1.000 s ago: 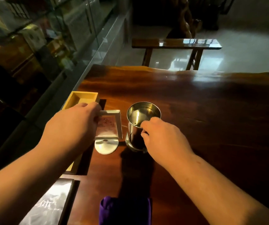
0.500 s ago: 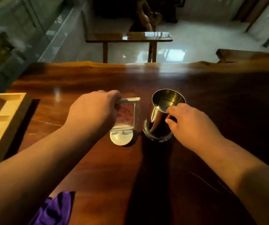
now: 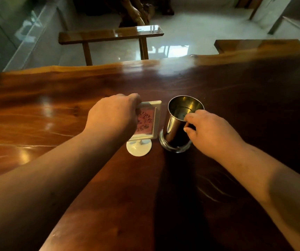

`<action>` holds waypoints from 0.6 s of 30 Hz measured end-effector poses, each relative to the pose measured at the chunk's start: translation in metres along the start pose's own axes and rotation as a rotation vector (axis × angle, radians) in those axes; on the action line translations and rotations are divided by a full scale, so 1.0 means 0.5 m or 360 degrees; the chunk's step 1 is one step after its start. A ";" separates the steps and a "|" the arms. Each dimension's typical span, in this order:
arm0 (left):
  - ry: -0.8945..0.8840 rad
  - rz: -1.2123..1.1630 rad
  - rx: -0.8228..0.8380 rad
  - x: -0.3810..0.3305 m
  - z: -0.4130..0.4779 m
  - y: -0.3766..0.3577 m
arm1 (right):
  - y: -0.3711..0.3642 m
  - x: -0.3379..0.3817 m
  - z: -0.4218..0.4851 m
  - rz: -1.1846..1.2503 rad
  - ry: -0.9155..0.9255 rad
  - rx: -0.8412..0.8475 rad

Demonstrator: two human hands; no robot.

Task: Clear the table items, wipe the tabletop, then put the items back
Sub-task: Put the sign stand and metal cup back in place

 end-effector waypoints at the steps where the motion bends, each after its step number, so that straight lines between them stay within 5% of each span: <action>1: 0.0003 -0.0001 -0.0006 -0.002 0.002 -0.001 | -0.002 -0.002 0.001 0.0003 0.0001 0.0005; 11: 0.0066 -0.0130 -0.0009 0.045 -0.021 0.018 | 0.059 0.042 -0.011 -0.0136 -0.0023 -0.0153; 18: 0.0206 -0.0075 -0.0160 0.262 -0.174 0.087 | 0.093 0.329 0.015 0.0099 0.0339 -0.0345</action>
Point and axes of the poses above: each hand's wrist, its own z-axis towards the middle knuckle, its own y-axis out of the back of the hand, x = y × z, the point moved 2 cm from there along z, towards the middle knuckle, and after that the axes turned 8 degrees about x, right-handed, at the moved point
